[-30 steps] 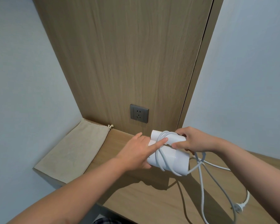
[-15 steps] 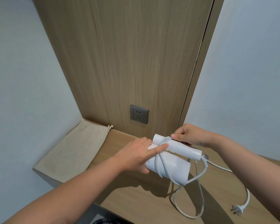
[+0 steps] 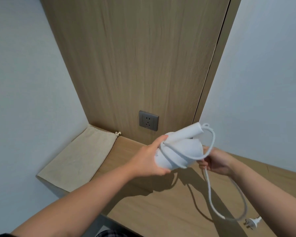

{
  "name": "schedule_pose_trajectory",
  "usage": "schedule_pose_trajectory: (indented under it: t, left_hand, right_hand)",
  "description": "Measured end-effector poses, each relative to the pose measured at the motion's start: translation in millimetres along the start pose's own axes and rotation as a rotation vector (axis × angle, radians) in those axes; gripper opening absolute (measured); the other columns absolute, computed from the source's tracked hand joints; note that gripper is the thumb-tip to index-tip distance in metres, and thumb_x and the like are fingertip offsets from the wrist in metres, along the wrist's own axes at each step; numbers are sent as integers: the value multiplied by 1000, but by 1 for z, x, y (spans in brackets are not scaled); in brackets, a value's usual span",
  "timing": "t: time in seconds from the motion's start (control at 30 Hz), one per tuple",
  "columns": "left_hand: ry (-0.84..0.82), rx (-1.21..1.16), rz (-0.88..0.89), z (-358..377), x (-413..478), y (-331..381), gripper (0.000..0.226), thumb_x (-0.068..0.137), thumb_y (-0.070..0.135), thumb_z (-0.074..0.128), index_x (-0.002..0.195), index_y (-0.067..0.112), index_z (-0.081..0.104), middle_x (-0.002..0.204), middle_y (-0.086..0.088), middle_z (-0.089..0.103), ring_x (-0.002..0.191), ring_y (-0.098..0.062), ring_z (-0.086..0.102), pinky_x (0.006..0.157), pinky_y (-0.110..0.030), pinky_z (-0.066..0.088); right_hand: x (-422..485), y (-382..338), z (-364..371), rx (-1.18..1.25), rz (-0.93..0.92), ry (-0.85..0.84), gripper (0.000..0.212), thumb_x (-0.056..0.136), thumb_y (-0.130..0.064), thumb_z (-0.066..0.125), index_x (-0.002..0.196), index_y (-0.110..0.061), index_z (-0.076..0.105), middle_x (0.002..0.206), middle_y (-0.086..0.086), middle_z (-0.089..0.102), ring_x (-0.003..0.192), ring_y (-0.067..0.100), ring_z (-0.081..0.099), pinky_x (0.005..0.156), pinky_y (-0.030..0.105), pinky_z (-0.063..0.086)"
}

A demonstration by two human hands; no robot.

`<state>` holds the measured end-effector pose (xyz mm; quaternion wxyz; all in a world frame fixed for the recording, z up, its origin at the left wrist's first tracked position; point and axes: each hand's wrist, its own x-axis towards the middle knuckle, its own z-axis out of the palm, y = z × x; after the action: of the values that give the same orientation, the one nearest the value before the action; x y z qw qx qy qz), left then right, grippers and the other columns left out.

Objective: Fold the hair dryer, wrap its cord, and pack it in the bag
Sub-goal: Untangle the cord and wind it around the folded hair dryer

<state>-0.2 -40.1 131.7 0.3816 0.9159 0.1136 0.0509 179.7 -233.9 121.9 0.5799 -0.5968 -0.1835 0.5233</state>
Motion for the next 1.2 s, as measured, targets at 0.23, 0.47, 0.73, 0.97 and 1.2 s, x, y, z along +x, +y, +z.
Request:
schedule_pose_trajectory:
  t: [0.23,0.47,0.73,0.97,1.2]
  left_hand:
    - [3,-135,-123,-6,-6,-1,88,70,32,79,136,51,24,115,16,53,100,-10,56,70,-14,45]
    - [-43,-58,-242,2,-8,-1,93,70,42,77,144,43,20,123,10,52,102,-15,55,74,-23,43]
    - [-29,-2,-334,6,-7,6,89,72,47,72,144,39,20,112,10,51,97,-17,54,76,-28,43]
    - [-53,277,-307,10,-9,8,102,68,57,68,149,38,9,126,0,56,105,-24,57,76,-32,46]
    - [-27,589,-248,13,-5,6,100,72,59,60,150,32,4,122,-1,60,107,-27,58,77,-33,43]
  right_hand:
    - [-13,19,27,-540,-28,300,33,100,-22,41,92,-6,69,41,-4,40,36,12,27,41,21,26]
    - [-22,4,57,-1117,-116,379,34,97,-27,43,84,-14,72,54,-7,49,56,13,49,54,20,36]
    - [-27,-1,77,-1262,-91,249,30,97,-25,43,83,-13,66,68,-3,52,64,14,49,56,25,35]
    - [-30,6,82,-1484,-37,155,24,88,-24,50,67,-15,45,72,4,54,69,25,50,56,33,36]
    - [-36,2,82,-1661,-9,111,22,84,-26,54,79,-5,57,74,6,54,69,24,49,54,32,34]
